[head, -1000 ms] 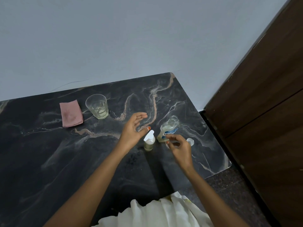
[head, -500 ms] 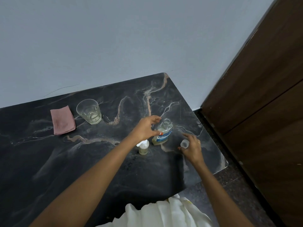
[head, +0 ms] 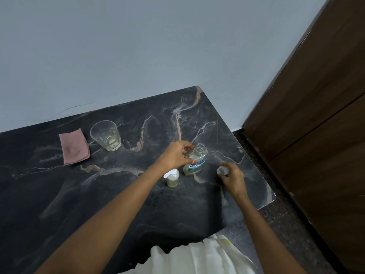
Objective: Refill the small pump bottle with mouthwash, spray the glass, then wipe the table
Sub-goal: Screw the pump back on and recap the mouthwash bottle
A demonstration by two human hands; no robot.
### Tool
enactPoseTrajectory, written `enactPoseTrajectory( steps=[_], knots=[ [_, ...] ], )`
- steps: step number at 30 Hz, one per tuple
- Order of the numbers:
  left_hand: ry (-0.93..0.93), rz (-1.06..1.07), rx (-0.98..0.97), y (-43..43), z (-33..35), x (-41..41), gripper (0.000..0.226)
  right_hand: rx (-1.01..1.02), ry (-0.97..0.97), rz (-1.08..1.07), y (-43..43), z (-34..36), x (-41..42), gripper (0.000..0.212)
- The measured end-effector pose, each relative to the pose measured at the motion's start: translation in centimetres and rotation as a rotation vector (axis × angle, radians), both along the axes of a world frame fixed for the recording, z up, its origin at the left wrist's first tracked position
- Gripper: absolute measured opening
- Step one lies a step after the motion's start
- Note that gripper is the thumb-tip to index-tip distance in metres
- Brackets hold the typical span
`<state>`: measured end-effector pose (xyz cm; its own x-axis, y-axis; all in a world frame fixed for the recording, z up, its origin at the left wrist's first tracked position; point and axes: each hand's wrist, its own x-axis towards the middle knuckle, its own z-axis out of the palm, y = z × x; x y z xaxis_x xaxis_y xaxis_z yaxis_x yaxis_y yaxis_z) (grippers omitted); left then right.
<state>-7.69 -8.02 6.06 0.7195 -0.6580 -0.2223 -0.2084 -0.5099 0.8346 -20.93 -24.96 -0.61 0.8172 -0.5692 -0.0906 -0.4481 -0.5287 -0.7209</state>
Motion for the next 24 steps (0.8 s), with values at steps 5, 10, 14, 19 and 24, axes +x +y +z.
enactPoseTrajectory(
  steps=[5, 10, 14, 19, 24],
  knots=[
    [0.014, 0.015, -0.004, 0.0, 0.0, -0.1, 0.049, 0.011, -0.077, -0.011, 0.1, 3.0, 1.2, 0.031],
    [0.052, 0.025, -0.022, 0.1, 0.0, -0.2, 0.050, 0.020, -0.154, 0.103, 0.5, 6.8, 2.2, 0.030],
    [0.059, 0.026, -0.018, 0.0, 0.3, -0.3, 0.050, -0.174, -0.088, 0.245, 1.1, 9.0, 3.0, 0.030],
    [0.076, 0.035, -0.021, 0.0, 0.5, -0.4, 0.048, -0.417, 0.041, 0.372, 1.9, 10.3, 3.9, 0.042],
    [0.064, 0.042, -0.022, 0.0, 0.6, -0.5, 0.046, -0.395, 0.050, 0.446, 2.4, 11.2, 5.2, 0.043]
  ],
)
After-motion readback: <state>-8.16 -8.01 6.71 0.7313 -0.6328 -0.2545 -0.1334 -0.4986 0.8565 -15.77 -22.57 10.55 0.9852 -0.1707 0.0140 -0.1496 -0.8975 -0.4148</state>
